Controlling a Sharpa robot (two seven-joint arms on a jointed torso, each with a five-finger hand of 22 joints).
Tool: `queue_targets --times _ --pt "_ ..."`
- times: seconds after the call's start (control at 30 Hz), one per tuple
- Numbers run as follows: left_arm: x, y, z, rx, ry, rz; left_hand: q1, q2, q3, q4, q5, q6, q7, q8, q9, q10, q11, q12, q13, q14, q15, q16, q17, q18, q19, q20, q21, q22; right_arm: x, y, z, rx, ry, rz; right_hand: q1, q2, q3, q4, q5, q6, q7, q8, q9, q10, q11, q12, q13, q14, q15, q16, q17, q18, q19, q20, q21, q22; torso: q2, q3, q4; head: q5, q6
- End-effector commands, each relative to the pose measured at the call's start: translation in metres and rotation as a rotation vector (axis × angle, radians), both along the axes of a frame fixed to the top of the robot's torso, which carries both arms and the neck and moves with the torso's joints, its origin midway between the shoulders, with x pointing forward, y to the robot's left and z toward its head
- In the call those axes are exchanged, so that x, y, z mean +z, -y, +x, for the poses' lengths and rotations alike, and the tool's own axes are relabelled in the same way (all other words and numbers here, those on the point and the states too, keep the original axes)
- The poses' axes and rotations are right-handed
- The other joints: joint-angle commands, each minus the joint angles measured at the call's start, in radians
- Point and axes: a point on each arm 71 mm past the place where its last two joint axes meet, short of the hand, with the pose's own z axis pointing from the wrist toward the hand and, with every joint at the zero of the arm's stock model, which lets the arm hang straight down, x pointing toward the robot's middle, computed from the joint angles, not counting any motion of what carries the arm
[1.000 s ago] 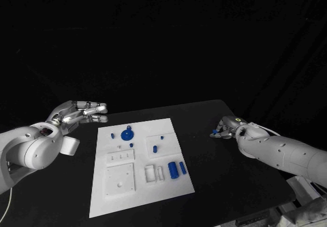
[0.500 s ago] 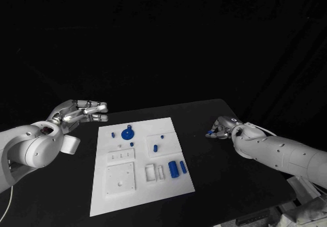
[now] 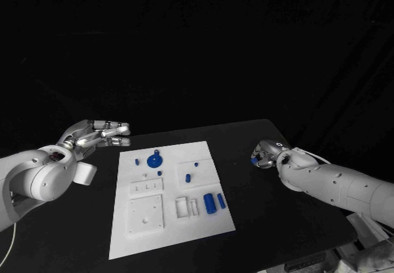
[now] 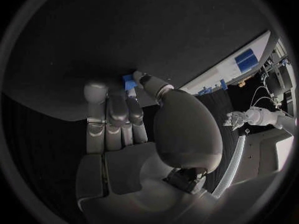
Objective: Assemble the parts on the task board
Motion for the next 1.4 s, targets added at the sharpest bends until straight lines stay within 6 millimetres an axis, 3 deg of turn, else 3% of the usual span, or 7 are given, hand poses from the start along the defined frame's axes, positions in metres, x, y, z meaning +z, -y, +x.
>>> queue_targets --times 0.03,0.13,0.33,0.7,1.07,1.23,1.4 --pt "0.000 0.002 -0.001 -0.016 -0.003 -0.005 0.006 -0.008 0.002 0.005 -0.003 -0.007 0.003 0.000 0.000 -0.006 0.001 0.001 0.001 -0.003 0.001 0.004 -0.001 -0.011 -0.005 0.004 0.003 -0.001 -0.003 -0.003 -0.002 0.021 -0.017 -0.019 -0.022 0.003 -0.008 -0.003 0.007 0.005 0.003 0.006 0.003 -0.011 0.002 -0.011 -0.005 -0.008 -0.002 -0.011 -0.005 0.008 0.016 -0.004 -0.010 0.003 0.000 -0.0003 -0.0016 0.000 0.000" --pt "0.000 0.002 -0.001 -0.016 -0.004 -0.005 0.005 -0.008 0.002 0.006 -0.003 -0.011 0.003 0.000 -0.001 -0.008 0.001 0.001 0.001 -0.003 0.001 0.004 -0.001 -0.011 -0.005 0.004 0.003 -0.001 -0.003 -0.005 -0.002 0.027 -0.016 -0.018 -0.037 -0.007 -0.082 0.022 0.021 -0.023 0.004 0.007 0.003 -0.018 0.005 -0.017 -0.010 -0.011 0.000 -0.018 -0.010 0.008 0.015 -0.002 -0.024 0.001 0.001 -0.0002 -0.0011 -0.001 0.001" --pt "0.000 0.001 -0.001 -0.016 -0.006 -0.004 0.005 -0.009 0.002 0.007 -0.005 -0.016 0.004 0.000 -0.001 -0.010 0.002 0.001 0.001 -0.005 0.001 0.003 -0.001 -0.011 -0.006 0.004 0.002 -0.002 -0.003 -0.005 -0.004 0.031 -0.005 -0.009 -0.020 -0.022 -0.241 0.067 0.048 -0.115 0.025 0.007 0.001 -0.035 0.016 -0.032 -0.026 -0.017 0.011 -0.025 -0.017 0.020 0.020 0.009 -0.060 -0.004 0.000 0.0009 -0.0002 -0.003 0.001" --pt "0.000 0.000 -0.001 -0.015 -0.008 -0.003 0.004 -0.011 0.002 0.008 -0.006 -0.025 0.005 -0.001 -0.001 -0.013 0.003 0.001 0.001 -0.006 0.002 0.003 -0.001 -0.010 -0.006 0.005 0.002 -0.002 0.003 -0.003 -0.005 0.010 0.074 0.014 0.011 -0.024 -0.377 0.140 0.038 -0.156 0.033 0.006 0.001 -0.040 0.020 -0.027 -0.038 -0.016 0.017 -0.016 -0.017 0.034 0.038 0.016 -0.090 0.026 0.000 0.0017 -0.0011 -0.003 0.001" --pt "0.000 -0.001 0.000 -0.011 -0.010 -0.001 0.004 -0.011 0.003 0.009 -0.007 -0.027 0.006 0.000 -0.001 -0.015 0.003 0.001 0.001 -0.006 0.002 0.003 -0.001 -0.010 -0.007 0.005 0.001 -0.002 0.004 0.001 -0.008 0.010 0.056 0.040 0.023 -0.023 -0.430 0.150 0.068 -0.159 0.033 0.007 0.001 -0.046 0.021 -0.029 -0.043 -0.021 0.018 -0.020 -0.020 0.035 0.041 0.018 -0.116 0.045 0.001 0.0015 -0.0016 -0.006 -0.005" --pt "0.000 -0.001 0.000 -0.011 -0.012 0.000 0.005 -0.013 0.004 0.011 -0.008 -0.033 0.006 -0.001 -0.002 -0.016 0.004 0.001 0.001 -0.006 0.002 0.003 -0.001 -0.010 -0.007 0.005 0.001 -0.002 0.002 0.005 -0.009 0.007 0.040 0.045 0.028 -0.021 -0.402 0.139 0.067 -0.153 0.033 0.006 0.001 -0.044 0.021 -0.026 -0.040 -0.020 0.017 -0.019 -0.019 0.034 0.043 0.017 -0.119 0.055 0.000 0.0016 -0.0011 -0.008 -0.006" --pt "-0.001 -0.001 0.000 -0.012 -0.013 0.000 0.005 -0.013 0.004 0.011 -0.008 -0.033 0.006 -0.001 -0.002 -0.016 0.004 0.001 0.001 -0.006 0.002 0.003 -0.001 -0.010 -0.007 0.005 0.001 -0.002 -0.001 0.009 -0.011 0.010 0.016 0.055 0.024 -0.025 -0.334 0.100 0.087 -0.144 0.033 0.006 0.001 -0.044 0.019 -0.025 -0.038 -0.021 0.016 -0.017 -0.017 0.031 0.044 0.016 -0.123 0.067 0.000 0.0014 -0.0003 -0.010 -0.007"
